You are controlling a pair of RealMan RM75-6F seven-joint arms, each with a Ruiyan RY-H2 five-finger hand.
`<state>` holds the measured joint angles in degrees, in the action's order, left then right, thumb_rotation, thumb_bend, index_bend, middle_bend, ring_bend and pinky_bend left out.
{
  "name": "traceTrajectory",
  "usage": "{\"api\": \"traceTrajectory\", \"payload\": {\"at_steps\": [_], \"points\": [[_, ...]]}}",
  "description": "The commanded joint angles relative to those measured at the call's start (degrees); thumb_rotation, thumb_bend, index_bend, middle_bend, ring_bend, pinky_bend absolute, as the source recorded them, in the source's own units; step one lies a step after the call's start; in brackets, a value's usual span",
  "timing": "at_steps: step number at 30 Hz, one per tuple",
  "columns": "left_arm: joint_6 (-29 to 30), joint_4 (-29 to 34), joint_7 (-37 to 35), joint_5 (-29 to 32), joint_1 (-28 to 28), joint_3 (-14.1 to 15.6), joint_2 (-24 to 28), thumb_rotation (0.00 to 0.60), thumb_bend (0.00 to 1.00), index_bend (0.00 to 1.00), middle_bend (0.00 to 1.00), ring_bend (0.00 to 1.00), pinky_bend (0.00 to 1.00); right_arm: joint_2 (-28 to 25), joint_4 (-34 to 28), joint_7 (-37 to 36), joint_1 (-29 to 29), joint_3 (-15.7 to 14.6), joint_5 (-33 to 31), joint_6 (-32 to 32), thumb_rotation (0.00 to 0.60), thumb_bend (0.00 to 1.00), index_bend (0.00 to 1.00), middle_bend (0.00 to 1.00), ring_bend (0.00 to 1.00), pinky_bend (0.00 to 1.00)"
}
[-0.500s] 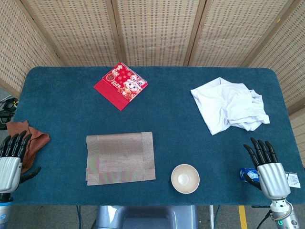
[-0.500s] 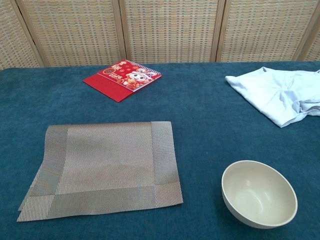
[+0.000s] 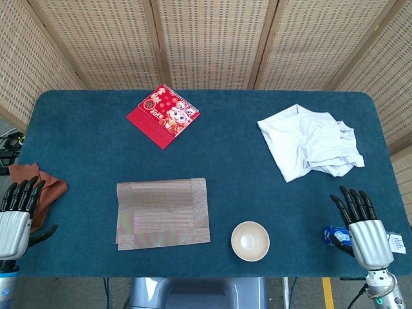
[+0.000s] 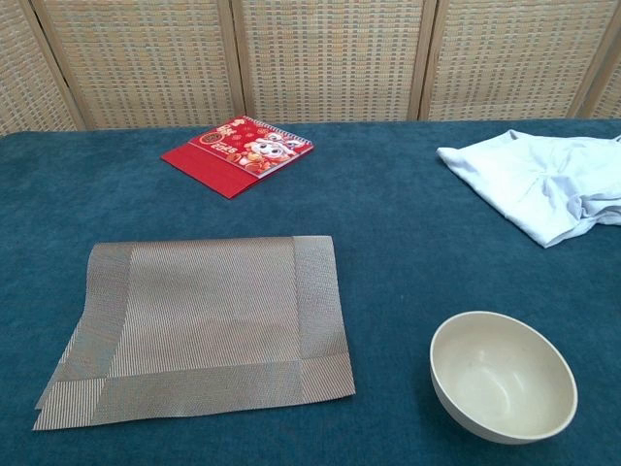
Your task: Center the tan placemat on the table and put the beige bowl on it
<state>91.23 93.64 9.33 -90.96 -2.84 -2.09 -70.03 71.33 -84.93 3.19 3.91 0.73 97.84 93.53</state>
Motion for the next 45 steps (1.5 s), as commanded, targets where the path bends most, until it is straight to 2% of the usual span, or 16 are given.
{"api": "traceTrajectory", "payload": {"at_steps": [1,27,30,35,38,41,45], "points": [[-0.06,-0.10,0.22,-0.07,-0.03,0.08,-0.16,0.600,0.09,0.00,0.00,0.00,0.00,-0.08,-0.09,-0.07,-0.08,0.01,0.04,0.13,0.600,0.12,0.14,0.00,0.00,0.00],[-1.12,-1.39,0.15,-1.28,-0.69,0.88,-1.39,0.600,0.10,0.00,0.00,0.00,0.00,-0.02,-0.43,0.53,-0.22,0.06,-0.52,-0.59,0.600,0.12,0.14,0.00,0.00,0.00],[-1.96,-2.84,-0.51,-2.07,-1.16,1.48,-2.54,0.600,0.12,0.05,0.00,0.00,0.00,-0.01,-0.41,0.42,-0.19,0.11,-0.67,-0.74,0.600,0.12,0.14,0.00,0.00,0.00],[-2.45,-7.55,-1.04,-4.73,-1.75,2.95,-6.02,0.600,0.16,0.26,0.00,0.00,0.00,0.04,-0.35,0.34,-0.17,0.08,-0.64,-0.83,0.600,0.12,0.14,0.00,0.00,0.00],[-1.79,-11.55,-1.55,-6.59,-1.85,3.74,-8.92,0.600,0.20,0.36,0.00,0.00,0.00,0.13,-0.29,0.42,-0.14,0.08,-0.65,-0.93,0.600,0.12,0.14,0.00,0.00,0.00],[-1.46,-16.63,-1.59,-8.68,-1.97,4.94,-12.55,0.600,0.23,0.39,0.00,0.00,0.00,0.22,-0.21,0.48,-0.11,0.04,-0.69,-1.11,0.600,0.12,0.14,0.00,0.00,0.00],[-2.26,-21.53,-1.27,-9.72,-2.12,6.13,-15.90,0.600,0.26,0.38,0.00,0.00,0.00,0.26,-0.17,0.51,-0.10,0.03,-0.69,-1.15,0.600,0.12,0.14,0.00,0.00,0.00]]}}
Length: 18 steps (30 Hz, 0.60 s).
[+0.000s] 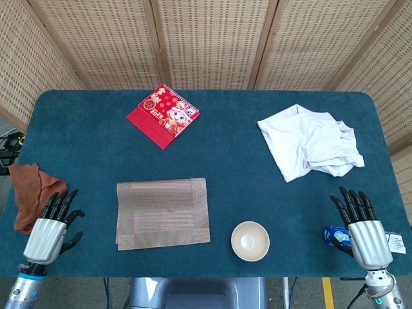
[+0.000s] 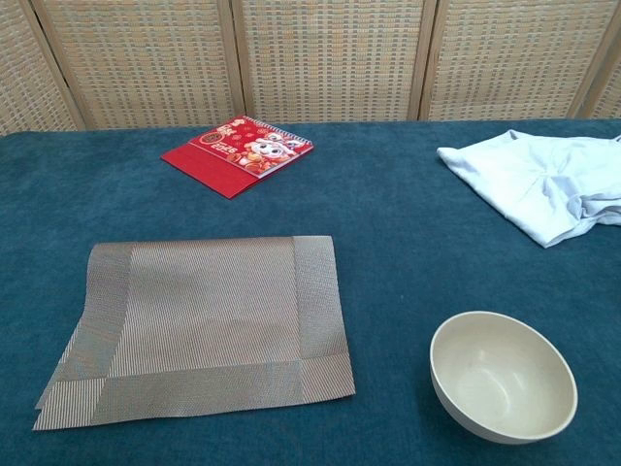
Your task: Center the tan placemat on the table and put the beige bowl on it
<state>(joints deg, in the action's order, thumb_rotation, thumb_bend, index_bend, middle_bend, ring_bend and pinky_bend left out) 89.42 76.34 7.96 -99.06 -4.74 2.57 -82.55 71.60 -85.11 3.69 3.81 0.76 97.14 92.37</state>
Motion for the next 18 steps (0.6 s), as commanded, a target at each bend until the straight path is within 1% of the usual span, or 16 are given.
{"api": "traceTrajectory", "payload": {"at_steps": [1,4,7,18], "points": [[-0.80,-5.28,0.14,-1.77,-0.26,1.81,-4.11,0.600,0.26,0.36,0.00,0.00,0.00,-0.01,0.01,0.01,-0.01,0.01,0.02,0.04,0.600,0.12,0.14,0.00,0.00,0.00],[-2.15,-8.53,0.10,-2.44,-0.49,3.11,-6.36,0.600,0.26,0.31,0.00,0.00,0.00,-0.03,-0.06,-0.04,-0.04,0.05,0.03,0.14,0.600,0.12,0.14,0.00,0.00,0.00],[-2.46,-10.64,-0.86,-2.80,-0.66,3.69,-7.94,0.600,0.26,0.30,0.00,0.00,0.00,-0.04,-0.09,-0.04,-0.05,0.04,0.05,0.16,0.600,0.12,0.14,0.00,0.00,0.00],[-2.69,-13.46,0.36,-4.99,-1.34,5.64,-10.95,0.600,0.27,0.25,0.00,0.00,0.00,-0.16,-0.28,-0.25,-0.12,0.05,0.17,0.36,0.600,0.12,0.14,0.00,0.00,0.00]]}}
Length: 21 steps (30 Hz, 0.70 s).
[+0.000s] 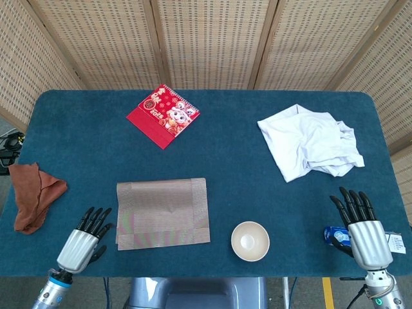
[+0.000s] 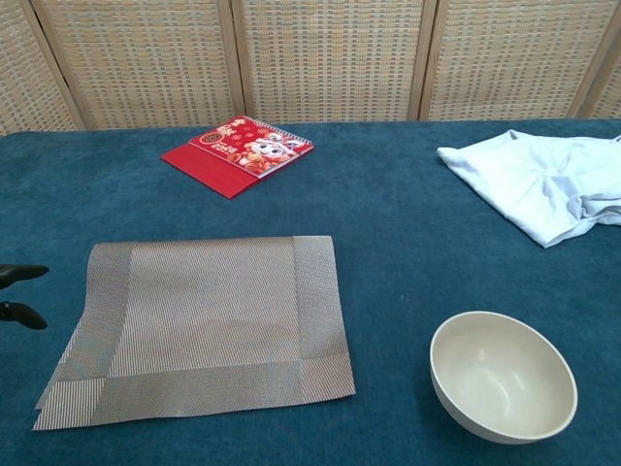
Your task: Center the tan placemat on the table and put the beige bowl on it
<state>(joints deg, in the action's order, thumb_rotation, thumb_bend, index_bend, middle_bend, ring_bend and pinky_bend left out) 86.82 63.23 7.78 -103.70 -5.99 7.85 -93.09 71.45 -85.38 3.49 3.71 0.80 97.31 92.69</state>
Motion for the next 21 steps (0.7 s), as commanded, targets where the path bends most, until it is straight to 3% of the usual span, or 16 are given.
{"api": "traceTrajectory", "payload": {"at_steps": [1,21], "points": [[-0.11,-0.44,0.73,-0.44,-0.10,0.46,-0.52,0.600,0.27,0.24,0.00,0.00,0.00,-0.03,-0.03,-0.10,-0.02,0.02,0.00,0.07,0.600,0.12,0.14,0.00,0.00,0.00],[-2.27,-3.17,3.07,-0.65,-0.89,1.51,-4.22,0.600,0.27,0.23,0.00,0.00,0.00,-0.22,-0.08,-1.33,-0.03,0.07,0.20,0.38,0.600,0.12,0.14,0.00,0.00,0.00]]}}
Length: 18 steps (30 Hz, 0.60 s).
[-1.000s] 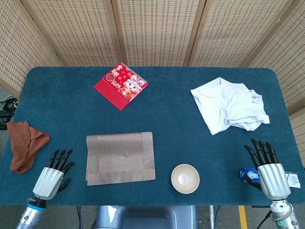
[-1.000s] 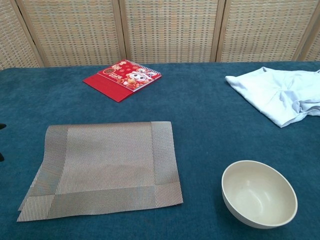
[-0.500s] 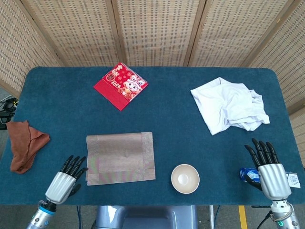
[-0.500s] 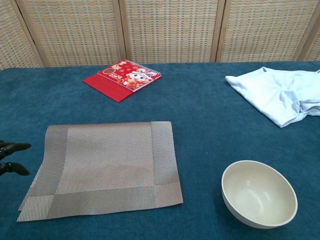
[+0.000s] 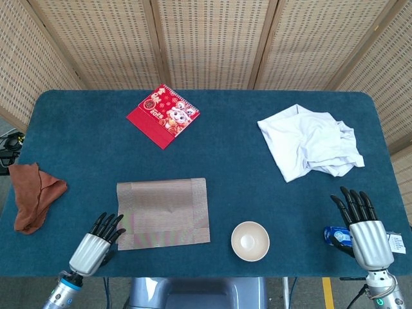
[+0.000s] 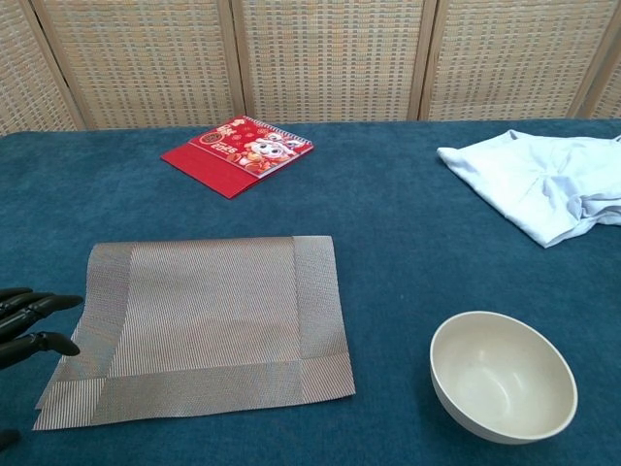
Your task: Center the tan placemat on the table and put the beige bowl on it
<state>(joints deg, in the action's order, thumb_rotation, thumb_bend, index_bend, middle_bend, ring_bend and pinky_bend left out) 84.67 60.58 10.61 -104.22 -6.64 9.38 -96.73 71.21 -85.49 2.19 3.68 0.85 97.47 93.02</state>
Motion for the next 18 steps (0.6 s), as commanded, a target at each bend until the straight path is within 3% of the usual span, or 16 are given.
{"api": "traceTrajectory", "payload": {"at_steps": [1,7,18], "points": [[-0.20,-0.70,0.29,-0.10,-0.29,-0.01,-0.78,0.600,0.27,0.23,0.00,0.00,0.00,0.04,0.06,-0.06,0.00,0.01,0.04,0.05,0.600,0.12,0.14,0.00,0.00,0.00],[-0.59,-1.88,0.78,-0.19,-0.63,0.18,-1.97,0.600,0.27,0.24,0.00,0.00,0.00,0.01,0.07,-0.40,0.01,0.05,0.00,0.08,0.600,0.12,0.14,0.00,0.00,0.00],[1.19,-4.56,0.45,-0.33,-1.13,-0.54,-4.45,0.600,0.29,0.35,0.00,0.00,0.00,-0.11,0.13,-1.09,-0.04,0.17,-0.12,0.27,0.600,0.12,0.14,0.00,0.00,0.00]]}}
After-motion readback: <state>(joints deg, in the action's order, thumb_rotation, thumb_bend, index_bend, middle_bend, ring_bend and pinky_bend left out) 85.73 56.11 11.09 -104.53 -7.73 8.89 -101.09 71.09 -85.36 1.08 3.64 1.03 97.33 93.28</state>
